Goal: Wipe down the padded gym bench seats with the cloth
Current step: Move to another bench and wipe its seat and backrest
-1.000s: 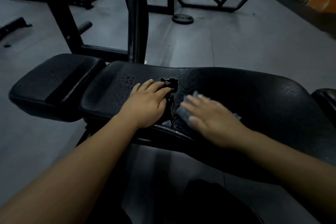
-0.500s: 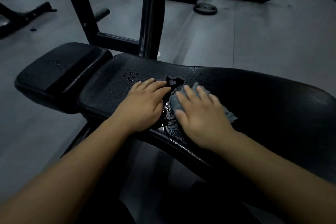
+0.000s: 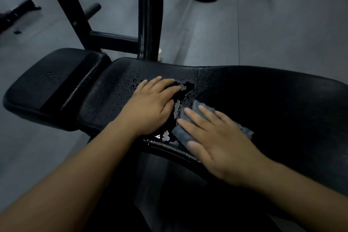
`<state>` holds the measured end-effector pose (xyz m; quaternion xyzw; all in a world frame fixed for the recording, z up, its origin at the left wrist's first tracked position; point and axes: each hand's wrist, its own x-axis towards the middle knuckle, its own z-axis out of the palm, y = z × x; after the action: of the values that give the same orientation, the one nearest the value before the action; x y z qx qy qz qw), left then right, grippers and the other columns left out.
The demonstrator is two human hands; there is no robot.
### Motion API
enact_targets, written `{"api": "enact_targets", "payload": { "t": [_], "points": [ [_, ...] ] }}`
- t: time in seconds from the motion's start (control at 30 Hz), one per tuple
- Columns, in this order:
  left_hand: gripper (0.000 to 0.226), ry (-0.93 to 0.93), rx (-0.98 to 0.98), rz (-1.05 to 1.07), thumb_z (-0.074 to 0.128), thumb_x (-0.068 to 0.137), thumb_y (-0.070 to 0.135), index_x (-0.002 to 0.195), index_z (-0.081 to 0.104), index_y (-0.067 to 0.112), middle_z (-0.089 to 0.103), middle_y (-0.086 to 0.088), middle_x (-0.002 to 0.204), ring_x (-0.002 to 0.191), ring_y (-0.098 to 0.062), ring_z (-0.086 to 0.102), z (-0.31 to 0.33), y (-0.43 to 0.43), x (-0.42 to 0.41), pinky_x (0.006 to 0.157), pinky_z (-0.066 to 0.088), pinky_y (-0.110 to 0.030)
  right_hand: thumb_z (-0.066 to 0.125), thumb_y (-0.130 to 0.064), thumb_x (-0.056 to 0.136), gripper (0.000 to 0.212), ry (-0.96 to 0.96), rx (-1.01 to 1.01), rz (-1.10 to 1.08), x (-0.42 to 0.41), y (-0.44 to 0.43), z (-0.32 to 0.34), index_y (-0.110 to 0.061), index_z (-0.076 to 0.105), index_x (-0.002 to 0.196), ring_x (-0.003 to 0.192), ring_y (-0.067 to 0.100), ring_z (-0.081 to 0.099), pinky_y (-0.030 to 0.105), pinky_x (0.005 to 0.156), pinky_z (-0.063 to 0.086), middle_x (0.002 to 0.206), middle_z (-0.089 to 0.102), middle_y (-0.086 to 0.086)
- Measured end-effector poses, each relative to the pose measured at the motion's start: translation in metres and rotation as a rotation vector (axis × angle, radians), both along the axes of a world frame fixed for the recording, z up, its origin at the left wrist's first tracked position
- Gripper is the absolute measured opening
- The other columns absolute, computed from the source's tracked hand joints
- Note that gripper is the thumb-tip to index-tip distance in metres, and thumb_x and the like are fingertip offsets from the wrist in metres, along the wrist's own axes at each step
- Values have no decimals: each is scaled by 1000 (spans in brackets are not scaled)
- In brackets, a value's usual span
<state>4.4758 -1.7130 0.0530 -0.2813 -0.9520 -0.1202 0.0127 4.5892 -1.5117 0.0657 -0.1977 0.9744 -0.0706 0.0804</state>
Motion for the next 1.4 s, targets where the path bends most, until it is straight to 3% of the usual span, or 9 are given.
{"api": "enact_targets", "payload": {
  "t": [0.07, 0.17, 0.37, 0.53, 0.73, 0.9, 1.1, 1.3, 1.4],
  "points": [
    [60, -3, -19, -10, 18, 94, 47, 149, 38, 35, 31, 10, 159, 150, -19, 19, -3, 0, -1, 122, 13, -48, -3, -63, 87, 75, 11, 18, -87, -24, 20, 0, -41, 12, 158, 154, 14, 0, 34, 120, 4, 167, 2, -13],
    [63, -23, -22, 8, 17, 93, 47, 152, 32, 34, 25, 11, 162, 152, -17, 13, -3, 2, -5, 124, 8, -45, -1, -61, 89, 73, 70, 45, -309, -77, 7, 0, -39, 12, 158, 154, 19, 1, 44, 122, 8, 168, 5, -9],
    [65, -35, -17, 18, 21, 92, 46, 153, 33, 27, 26, 8, 162, 151, -17, 16, -2, 0, -9, 123, 11, -43, -1, -62, 88, 75, 11, -3, -34, -33, 7, 1, -39, 11, 158, 154, 12, -2, 41, 124, 6, 166, 0, -14],
    [67, -1, -45, -2, 18, 88, 45, 150, 39, 26, 36, 3, 157, 146, -20, 28, 1, 8, -32, 120, 21, -46, 24, -53, 100, 66, 123, -21, -379, -118, 19, -5, -25, 13, 159, 153, 18, 11, 44, 122, 13, 167, 16, -2],
    [66, -17, -38, 57, 19, 92, 44, 154, 29, 26, 24, 6, 163, 152, -18, 13, -4, 10, -32, 124, 9, -43, 4, -62, 91, 74, 81, -34, -39, -72, 12, -3, -34, 17, 158, 154, 13, 5, 38, 122, 9, 167, 9, -12],
    [67, -18, -50, 64, 18, 92, 44, 156, 26, 25, 20, 5, 164, 152, -17, 9, -3, 13, -34, 124, 6, -42, 19, -52, 103, 57, 142, 49, -360, -155, 22, -9, -32, 25, 155, 151, 22, 18, 47, 120, 13, 165, 22, -4],
    [69, -26, -37, 69, 18, 91, 41, 156, 27, 20, 20, 3, 165, 152, -17, 10, -3, 11, -33, 124, 6, -39, -2, -60, 89, 76, 112, -12, -29, -88, 3, -8, -35, 15, 158, 154, 16, 6, 41, 122, 10, 167, 8, -10],
    [70, -47, -40, 63, 20, 89, 41, 156, 28, 20, 21, 2, 164, 152, -18, 12, 0, 12, -35, 124, 7, -39, 15, -52, 100, 59, 164, 42, -325, -148, 3, -10, -32, 24, 156, 152, 22, 16, 47, 119, 15, 165, 21, -4],
    [71, -72, -33, 18, 22, 88, 40, 155, 31, 19, 24, 1, 164, 152, -18, 16, 3, 6, -36, 124, 12, -37, 0, -57, 90, 74, 151, 9, -137, -103, -19, -10, -32, 19, 157, 154, 21, 8, 46, 121, 11, 167, 11, -5]
  ]
}}
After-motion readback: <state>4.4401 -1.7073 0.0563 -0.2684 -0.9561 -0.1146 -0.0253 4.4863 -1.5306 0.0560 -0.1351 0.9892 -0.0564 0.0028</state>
